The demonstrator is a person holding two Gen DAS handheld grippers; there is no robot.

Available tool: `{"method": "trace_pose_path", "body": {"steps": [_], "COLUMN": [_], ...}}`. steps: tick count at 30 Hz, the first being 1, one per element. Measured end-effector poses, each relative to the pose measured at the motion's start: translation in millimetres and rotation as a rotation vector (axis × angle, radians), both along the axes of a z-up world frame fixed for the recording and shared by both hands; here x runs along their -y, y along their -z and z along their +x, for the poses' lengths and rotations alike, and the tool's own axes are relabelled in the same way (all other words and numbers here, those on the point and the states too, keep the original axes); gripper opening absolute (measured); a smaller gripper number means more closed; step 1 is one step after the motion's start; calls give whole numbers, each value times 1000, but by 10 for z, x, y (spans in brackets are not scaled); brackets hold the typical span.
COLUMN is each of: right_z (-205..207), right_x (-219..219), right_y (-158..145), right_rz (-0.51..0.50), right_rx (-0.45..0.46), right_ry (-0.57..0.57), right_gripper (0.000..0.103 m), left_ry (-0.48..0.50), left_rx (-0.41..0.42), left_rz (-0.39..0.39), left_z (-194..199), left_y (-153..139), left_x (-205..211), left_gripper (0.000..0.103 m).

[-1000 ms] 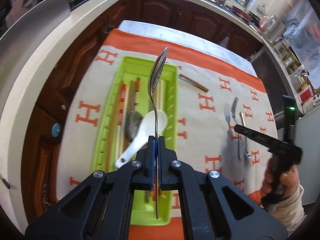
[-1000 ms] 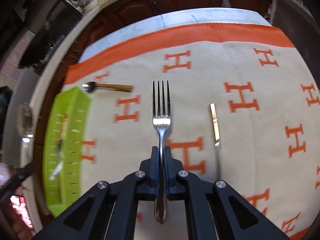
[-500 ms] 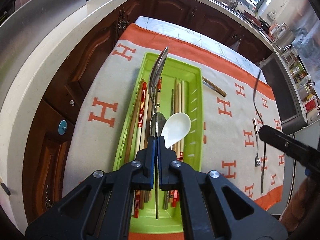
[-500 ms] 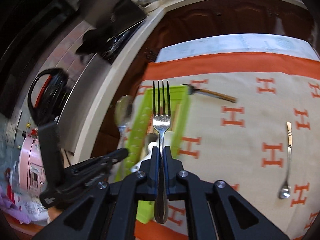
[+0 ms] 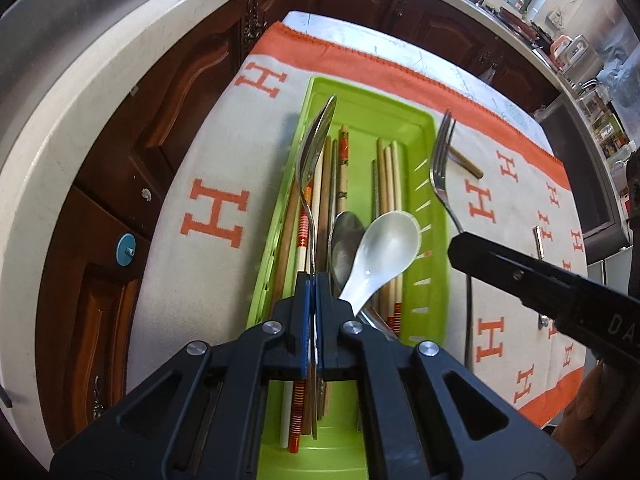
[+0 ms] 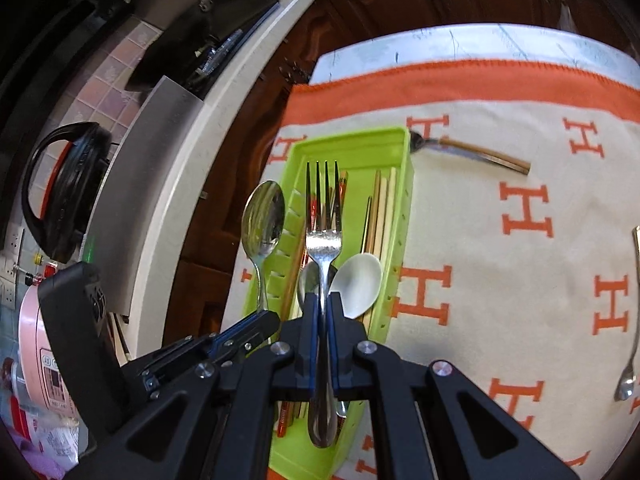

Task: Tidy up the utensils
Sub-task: 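Lower the spoon and fork into the green tray and open both tools, then move the right tool to the gold-handled spoon and close on it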

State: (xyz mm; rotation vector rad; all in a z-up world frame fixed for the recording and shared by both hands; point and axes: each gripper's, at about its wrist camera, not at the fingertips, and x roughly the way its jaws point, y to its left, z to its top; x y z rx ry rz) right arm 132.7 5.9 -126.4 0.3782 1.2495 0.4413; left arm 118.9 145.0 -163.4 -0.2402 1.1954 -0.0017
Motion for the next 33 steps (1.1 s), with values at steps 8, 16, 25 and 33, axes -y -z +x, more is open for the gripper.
{"method": "trace_pose_path", "body": {"steps": [8, 16, 25, 33], "right_z": [-63, -212, -378, -553], "right_x": [-177, -106, 192, 559], "right_y": [166, 6, -201, -321], "right_rz": [-22, -27, -44, -67], "right_rx": [-58, -6, 64, 107], "right_ry": [-43, -74, -54, -21], "right_gripper": [7, 7, 7, 7], "left_ry": [12, 18, 32, 78], "left_rx": [-14, 9, 80, 112], "left_rz": [25, 48, 90, 109], "left_z": [-34, -120, -318, -455], "left_y": [81, -110, -412, -571], "left_x": [69, 161, 341, 684], "left_gripper": [0, 10, 44, 45]}}
